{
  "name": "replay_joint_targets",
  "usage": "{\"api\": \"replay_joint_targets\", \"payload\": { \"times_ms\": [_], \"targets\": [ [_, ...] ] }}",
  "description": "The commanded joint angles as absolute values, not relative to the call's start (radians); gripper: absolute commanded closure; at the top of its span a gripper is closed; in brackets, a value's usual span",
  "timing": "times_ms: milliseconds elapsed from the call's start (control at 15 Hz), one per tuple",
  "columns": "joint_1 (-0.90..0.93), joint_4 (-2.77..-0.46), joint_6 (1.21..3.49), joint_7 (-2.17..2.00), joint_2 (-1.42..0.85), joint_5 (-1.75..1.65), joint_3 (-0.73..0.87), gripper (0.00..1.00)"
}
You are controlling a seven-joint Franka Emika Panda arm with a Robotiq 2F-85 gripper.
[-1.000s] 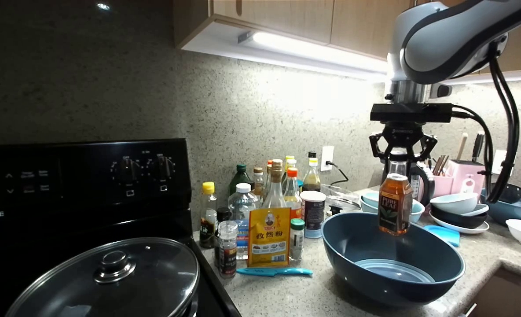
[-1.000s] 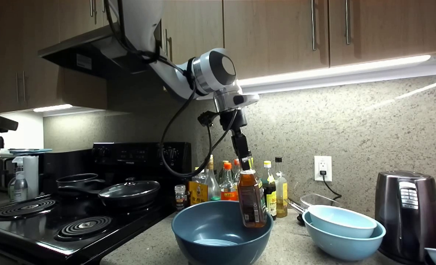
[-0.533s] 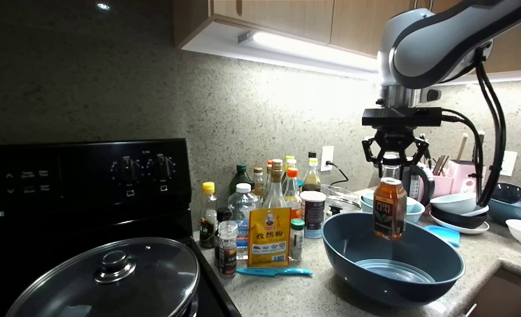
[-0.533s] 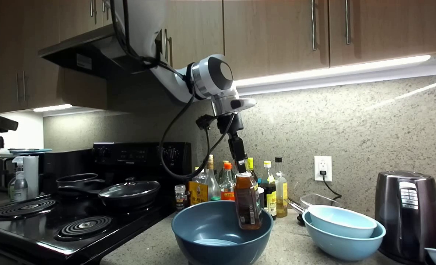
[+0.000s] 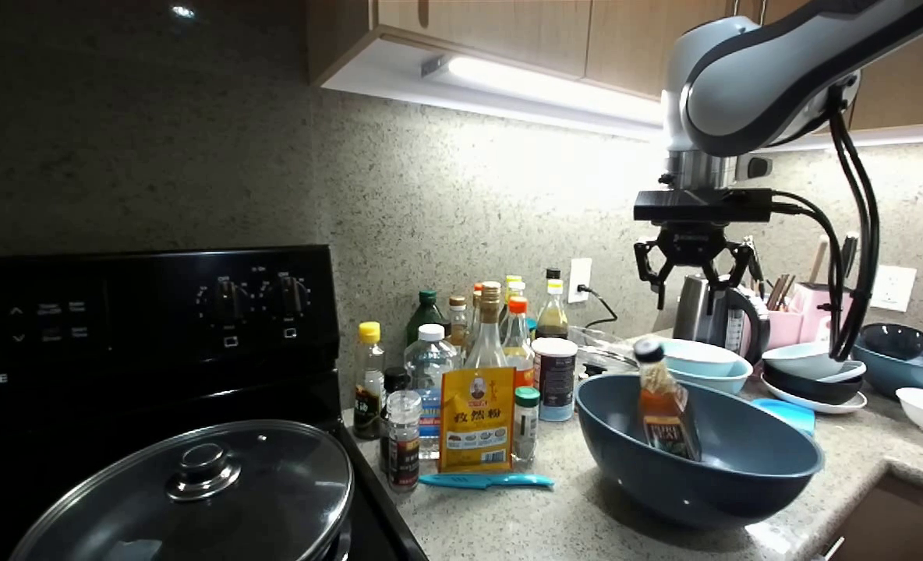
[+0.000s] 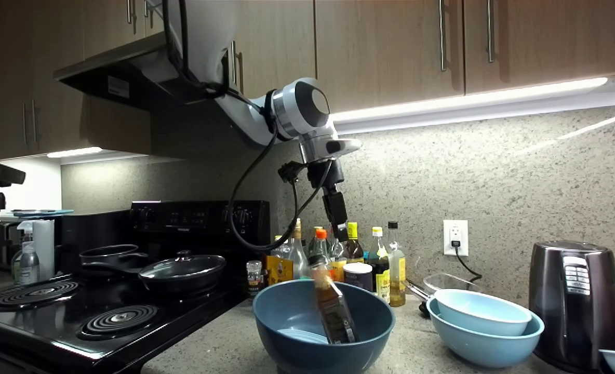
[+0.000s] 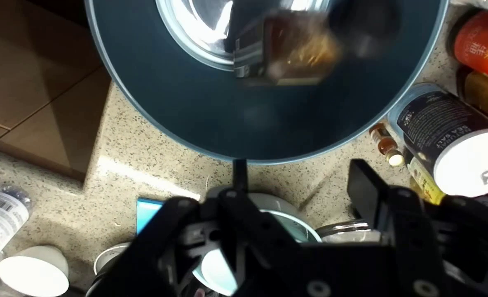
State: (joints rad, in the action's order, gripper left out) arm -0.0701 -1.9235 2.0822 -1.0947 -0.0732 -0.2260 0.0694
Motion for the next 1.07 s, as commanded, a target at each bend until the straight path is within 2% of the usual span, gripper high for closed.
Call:
{"api": "replay_joint_targets", "payload": {
  "times_ms": [0, 133, 200, 267, 333, 1000],
  "targets": [
    [-0.063, -1.889, 2.054, -1.102, -0.072, -0.219, 0.078, 0.07],
    [-0.062, -1.886, 2.066, -1.108, -0.065, -0.234, 0.079, 0.00],
    [-0.064, -1.891, 2.077, -1.093, -0.073, -0.225, 0.080, 0.00],
    [-0.064, -1.889, 2.079, -1.093, -0.073, -0.225, 0.080, 0.06],
    [-0.064, -1.889, 2.079, -1.093, -0.074, -0.225, 0.080, 0.00],
    [-0.064, -1.889, 2.079, -1.093, -0.076, -0.225, 0.080, 0.00]
  ]
}}
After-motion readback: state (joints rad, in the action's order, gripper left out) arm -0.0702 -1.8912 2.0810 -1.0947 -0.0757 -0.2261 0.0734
